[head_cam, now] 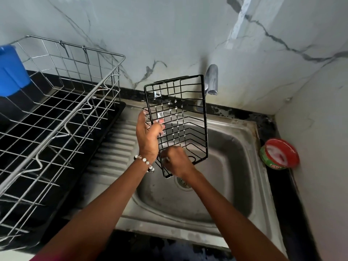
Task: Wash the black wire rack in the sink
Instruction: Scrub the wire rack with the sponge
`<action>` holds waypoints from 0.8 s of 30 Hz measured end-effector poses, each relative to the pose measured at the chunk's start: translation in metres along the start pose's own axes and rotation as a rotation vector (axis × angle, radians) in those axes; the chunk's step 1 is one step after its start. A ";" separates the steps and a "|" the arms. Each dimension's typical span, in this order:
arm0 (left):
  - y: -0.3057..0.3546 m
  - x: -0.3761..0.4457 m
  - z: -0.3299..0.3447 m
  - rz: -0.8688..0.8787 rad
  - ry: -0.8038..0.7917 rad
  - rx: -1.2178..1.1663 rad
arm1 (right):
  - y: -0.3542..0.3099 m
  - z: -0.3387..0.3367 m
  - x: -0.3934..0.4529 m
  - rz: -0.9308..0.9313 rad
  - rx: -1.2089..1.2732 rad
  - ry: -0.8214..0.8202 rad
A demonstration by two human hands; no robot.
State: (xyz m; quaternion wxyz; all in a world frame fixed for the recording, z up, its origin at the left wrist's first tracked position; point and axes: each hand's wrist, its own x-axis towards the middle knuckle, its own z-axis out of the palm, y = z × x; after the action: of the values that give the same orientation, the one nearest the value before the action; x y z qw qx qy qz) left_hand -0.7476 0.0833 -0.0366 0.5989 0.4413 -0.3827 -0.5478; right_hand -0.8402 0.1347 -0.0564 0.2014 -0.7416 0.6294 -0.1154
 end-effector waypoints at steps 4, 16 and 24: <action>-0.001 0.002 -0.003 0.020 -0.018 -0.025 | 0.003 -0.007 -0.011 -0.089 0.244 -0.082; -0.002 -0.004 -0.002 -0.017 -0.011 0.063 | 0.034 -0.034 0.006 -0.032 -0.224 -0.184; -0.007 0.002 -0.009 -0.100 0.080 0.164 | 0.034 -0.018 -0.005 0.150 -0.405 -0.125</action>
State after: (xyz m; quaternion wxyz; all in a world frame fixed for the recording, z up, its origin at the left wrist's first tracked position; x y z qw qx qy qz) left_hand -0.7411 0.0823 -0.0458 0.5475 0.5288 -0.3796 -0.5258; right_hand -0.8787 0.1328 -0.0549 0.0951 -0.7236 0.6795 0.0747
